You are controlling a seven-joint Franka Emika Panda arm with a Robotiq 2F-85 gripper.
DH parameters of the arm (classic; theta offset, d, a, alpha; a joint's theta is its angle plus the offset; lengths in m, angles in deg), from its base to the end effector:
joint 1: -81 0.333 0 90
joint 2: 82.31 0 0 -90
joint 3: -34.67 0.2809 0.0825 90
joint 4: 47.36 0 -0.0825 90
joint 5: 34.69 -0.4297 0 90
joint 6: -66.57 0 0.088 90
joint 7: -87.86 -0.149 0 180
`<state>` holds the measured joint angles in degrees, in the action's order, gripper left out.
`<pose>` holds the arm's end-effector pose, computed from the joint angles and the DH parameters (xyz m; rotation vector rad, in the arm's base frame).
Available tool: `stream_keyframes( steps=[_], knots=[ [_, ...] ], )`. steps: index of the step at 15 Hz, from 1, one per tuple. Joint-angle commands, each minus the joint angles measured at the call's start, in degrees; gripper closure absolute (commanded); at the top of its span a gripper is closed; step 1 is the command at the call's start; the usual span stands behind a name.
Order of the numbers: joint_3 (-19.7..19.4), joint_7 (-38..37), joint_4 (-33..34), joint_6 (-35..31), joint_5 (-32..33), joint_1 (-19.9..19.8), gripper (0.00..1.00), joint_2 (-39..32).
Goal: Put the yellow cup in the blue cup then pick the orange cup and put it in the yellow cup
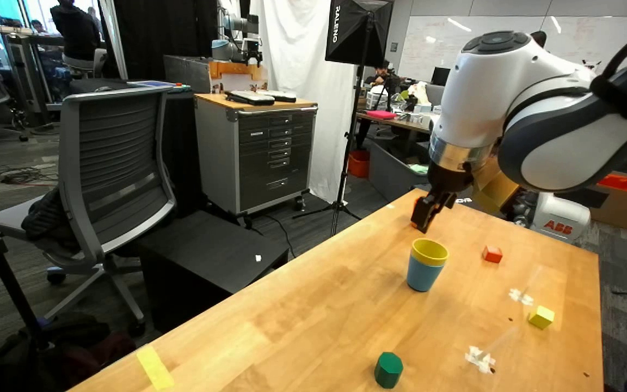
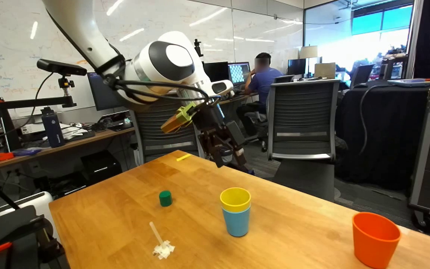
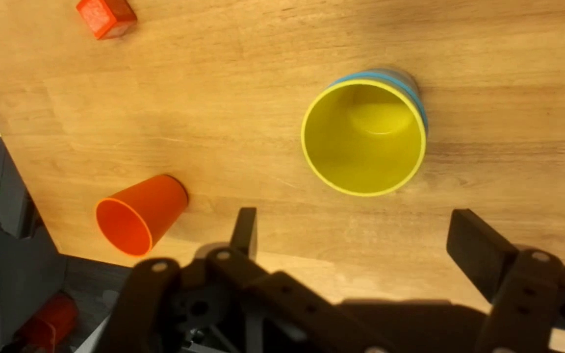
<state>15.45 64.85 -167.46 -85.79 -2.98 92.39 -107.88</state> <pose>0.6085 -0.0909 0.1189 2.7264 -0.0237 0.2248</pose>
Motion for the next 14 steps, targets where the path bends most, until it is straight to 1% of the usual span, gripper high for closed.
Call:
stream_keyframes(
  steps=[1,2,3,5,7,11,14],
  knots=[
    [0.89,2.84,-4.16,2.23,1.41,-1.70,0.00,8.62],
    [3.29,8.27,-4.78,3.80,-1.53,-4.23,0.00,10.93],
    [4.08,11.02,-5.27,4.69,-2.18,-5.34,0.00,12.90],
    [5.19,14.68,-4.57,7.01,-3.95,-7.64,0.00,15.49],
    [5.71,16.34,-3.29,8.67,-4.97,-9.85,0.00,16.89],
    [6.14,20.59,0.11,10.10,-8.26,-14.34,0.00,15.72],
    [6.07,23.94,4.72,12.94,-10.66,-16.90,0.00,12.73]
  ],
)
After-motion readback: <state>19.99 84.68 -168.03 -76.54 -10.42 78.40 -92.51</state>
